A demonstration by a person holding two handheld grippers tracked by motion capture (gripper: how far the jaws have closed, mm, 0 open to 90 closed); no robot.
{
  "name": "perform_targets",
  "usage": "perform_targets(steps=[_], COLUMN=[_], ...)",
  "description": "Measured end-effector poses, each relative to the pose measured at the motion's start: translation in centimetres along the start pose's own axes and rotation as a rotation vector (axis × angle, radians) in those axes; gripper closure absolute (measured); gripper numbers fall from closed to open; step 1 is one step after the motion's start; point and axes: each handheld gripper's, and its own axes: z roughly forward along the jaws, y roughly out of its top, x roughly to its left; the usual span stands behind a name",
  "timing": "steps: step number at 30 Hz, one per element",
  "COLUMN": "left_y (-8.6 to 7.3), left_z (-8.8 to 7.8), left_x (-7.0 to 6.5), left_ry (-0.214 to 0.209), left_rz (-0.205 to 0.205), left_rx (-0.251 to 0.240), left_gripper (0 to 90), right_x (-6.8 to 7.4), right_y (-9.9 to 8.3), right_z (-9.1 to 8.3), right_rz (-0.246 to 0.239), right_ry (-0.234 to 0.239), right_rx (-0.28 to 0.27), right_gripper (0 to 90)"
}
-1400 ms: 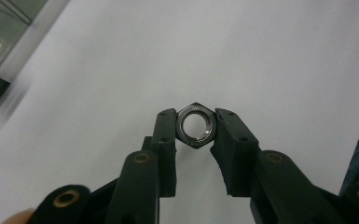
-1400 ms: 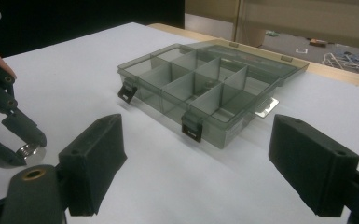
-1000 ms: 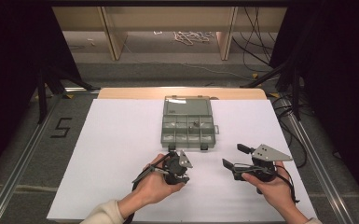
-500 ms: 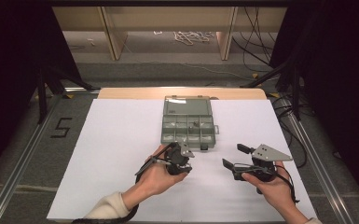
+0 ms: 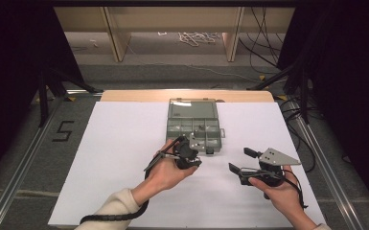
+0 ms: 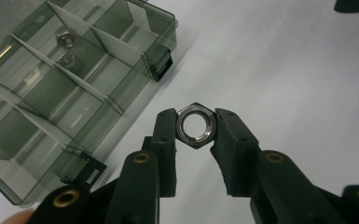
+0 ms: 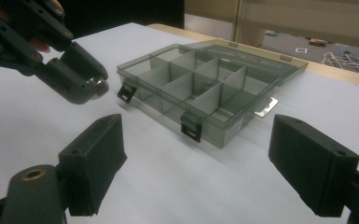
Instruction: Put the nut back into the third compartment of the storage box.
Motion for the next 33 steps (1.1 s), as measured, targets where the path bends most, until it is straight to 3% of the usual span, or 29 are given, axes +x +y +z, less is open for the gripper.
perform_targets(steps=[4, 7, 8, 27, 28, 29, 31, 33], left_y=[0.5, 0.8, 0.9, 3.2, 3.3, 3.5, 3.6, 3.7], left_z=[0.2, 0.4, 0.5, 1.9, 2.0, 2.1, 2.2, 2.5], left_x=[0.3, 0.5, 0.6, 2.6, 2.6, 2.8, 3.0, 3.2], left_ry=[0.008, 0.019, 0.016, 0.071, 0.071, 0.075, 0.079, 0.083], left_rz=[-0.008, -0.015, -0.02, -0.054, -0.07, -0.063, -0.07, -0.086], left_rx=[0.001, -0.013, -0.015, -0.043, -0.053, -0.051, -0.053, -0.062], left_gripper=[70.2, 70.2, 70.2, 70.2, 70.2, 70.2, 70.2, 70.2], right_x=[0.0, 0.0, 0.0, 0.0, -0.1, 0.0, 0.0, -0.1], right_y=[-0.1, 0.0, -0.1, -0.1, 0.0, 0.0, -0.1, -0.1], right_z=[0.2, 0.0, 0.2, 0.1, 0.0, 0.0, 0.2, 0.1], right_rz=[0.002, 0.001, 0.006, 0.001, -0.016, 0.0, 0.007, -0.011], right_ry=[0.004, 0.001, 0.01, 0.005, -0.01, 0.0, 0.015, -0.004], right_rx=[-0.018, 0.001, -0.025, -0.017, -0.015, -0.001, -0.026, -0.025], right_gripper=[19.0, 19.0, 19.0, 19.0, 19.0, 19.0, 19.0, 19.0])
